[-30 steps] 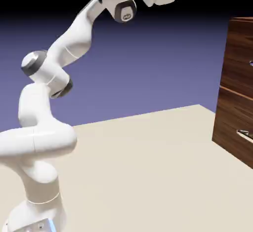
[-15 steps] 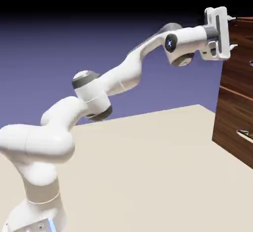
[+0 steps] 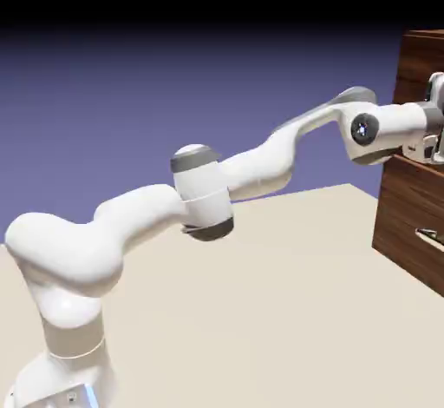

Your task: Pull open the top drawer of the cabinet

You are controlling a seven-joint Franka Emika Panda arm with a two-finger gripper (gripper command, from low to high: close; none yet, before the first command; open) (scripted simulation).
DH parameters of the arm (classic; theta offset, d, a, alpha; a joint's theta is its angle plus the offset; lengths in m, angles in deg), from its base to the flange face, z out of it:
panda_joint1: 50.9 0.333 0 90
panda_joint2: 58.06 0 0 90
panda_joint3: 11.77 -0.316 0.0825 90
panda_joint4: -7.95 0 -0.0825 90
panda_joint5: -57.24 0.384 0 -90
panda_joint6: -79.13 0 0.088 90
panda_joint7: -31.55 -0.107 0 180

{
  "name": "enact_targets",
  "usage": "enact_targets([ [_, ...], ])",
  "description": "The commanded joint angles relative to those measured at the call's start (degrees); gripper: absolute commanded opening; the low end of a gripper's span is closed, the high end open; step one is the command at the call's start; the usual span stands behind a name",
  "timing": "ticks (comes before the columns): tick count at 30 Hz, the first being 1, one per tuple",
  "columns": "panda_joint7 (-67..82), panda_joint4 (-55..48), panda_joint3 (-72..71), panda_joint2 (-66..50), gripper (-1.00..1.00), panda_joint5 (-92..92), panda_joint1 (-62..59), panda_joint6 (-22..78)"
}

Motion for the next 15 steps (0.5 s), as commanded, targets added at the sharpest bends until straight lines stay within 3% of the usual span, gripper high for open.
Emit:
enact_targets([
  [1, -0.7, -2.08, 0.23, -0.14, 0.0, -0.24, -1.2, -0.85],
  [3, -1.83, -5.45, 0.61, -0.38, 0.0, -0.64, -3.13, -2.22],
  [4, -1.83, -5.45, 0.62, -0.38, -1.0, -0.64, -3.14, -2.22],
  [15, 3.7, 15.3, -0.05, 2.64, -1.0, 2.77, 8.13, 6.61],
])
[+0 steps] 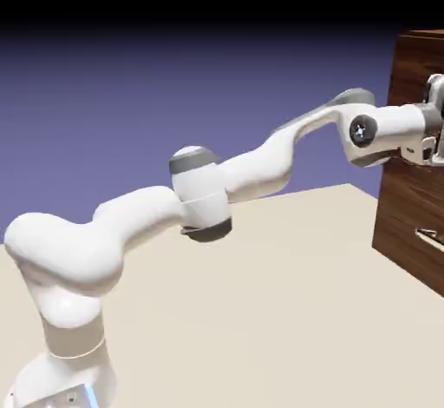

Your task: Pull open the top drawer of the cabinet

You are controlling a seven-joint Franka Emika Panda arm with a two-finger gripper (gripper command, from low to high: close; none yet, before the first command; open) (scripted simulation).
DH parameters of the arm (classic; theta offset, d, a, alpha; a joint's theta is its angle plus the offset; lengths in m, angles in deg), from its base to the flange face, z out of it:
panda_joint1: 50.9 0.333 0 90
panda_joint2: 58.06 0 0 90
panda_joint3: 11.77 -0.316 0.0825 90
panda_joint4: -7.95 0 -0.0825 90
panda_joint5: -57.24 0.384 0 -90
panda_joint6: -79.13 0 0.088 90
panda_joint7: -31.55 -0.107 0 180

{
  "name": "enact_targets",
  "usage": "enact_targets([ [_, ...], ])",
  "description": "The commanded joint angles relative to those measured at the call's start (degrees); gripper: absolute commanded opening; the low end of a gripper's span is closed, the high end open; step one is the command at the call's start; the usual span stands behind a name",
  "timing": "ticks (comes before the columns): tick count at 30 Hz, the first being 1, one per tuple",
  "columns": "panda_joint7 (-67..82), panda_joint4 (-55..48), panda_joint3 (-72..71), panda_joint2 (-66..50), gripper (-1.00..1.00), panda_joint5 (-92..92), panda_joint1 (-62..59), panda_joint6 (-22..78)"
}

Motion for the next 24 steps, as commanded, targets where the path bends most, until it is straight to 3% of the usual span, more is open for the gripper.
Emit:
enact_targets([
  [1, 0.36, 2.08, -0.06, 0.32, -1.0, 0.18, 1.12, 0.93],
  [24, 6.66, 49.83, -0.74, 6.64, -1.0, 0.41, 27.9, 21.34],
])
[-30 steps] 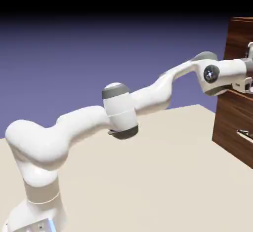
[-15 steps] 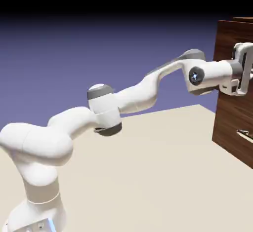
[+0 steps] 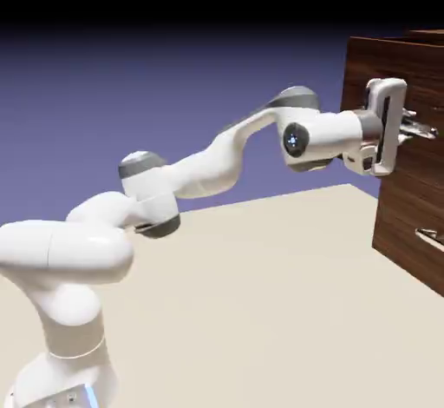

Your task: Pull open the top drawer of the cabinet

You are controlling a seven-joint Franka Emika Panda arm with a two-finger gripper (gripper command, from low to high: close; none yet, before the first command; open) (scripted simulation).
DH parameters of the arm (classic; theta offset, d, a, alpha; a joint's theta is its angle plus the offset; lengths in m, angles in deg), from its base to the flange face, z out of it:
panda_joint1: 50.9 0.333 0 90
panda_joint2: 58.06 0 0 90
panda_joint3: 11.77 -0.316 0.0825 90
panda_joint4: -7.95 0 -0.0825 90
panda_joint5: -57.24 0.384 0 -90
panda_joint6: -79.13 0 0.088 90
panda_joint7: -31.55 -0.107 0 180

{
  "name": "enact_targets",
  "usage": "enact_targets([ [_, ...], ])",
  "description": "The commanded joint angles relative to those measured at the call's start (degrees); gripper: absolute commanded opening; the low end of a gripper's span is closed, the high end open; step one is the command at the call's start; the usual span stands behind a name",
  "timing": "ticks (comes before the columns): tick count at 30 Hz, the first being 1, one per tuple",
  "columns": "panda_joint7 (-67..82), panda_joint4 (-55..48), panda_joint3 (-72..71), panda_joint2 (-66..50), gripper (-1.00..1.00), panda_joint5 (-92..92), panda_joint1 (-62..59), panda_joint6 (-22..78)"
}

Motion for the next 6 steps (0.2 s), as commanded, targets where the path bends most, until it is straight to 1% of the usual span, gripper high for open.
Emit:
enact_targets([
  [1, 0.09, 2.1, 0.03, 0.26, -1.0, -0.33, 1.21, 0.88],
  [3, 0.37, 5.31, 0.12, 0.64, -1.0, -0.69, 3.14, 2.2],
  [4, 0.37, 5.31, 0.12, 0.64, 1.0, -0.69, 3.14, 2.2],
  [5, 0.37, 5.31, 0.12, 0.64, 1.0, -0.69, 3.14, 2.2],
  [6, 0.74, 7.39, 0.18, 0.67, 1.0, -1.07, 4.51, 2.94],
])
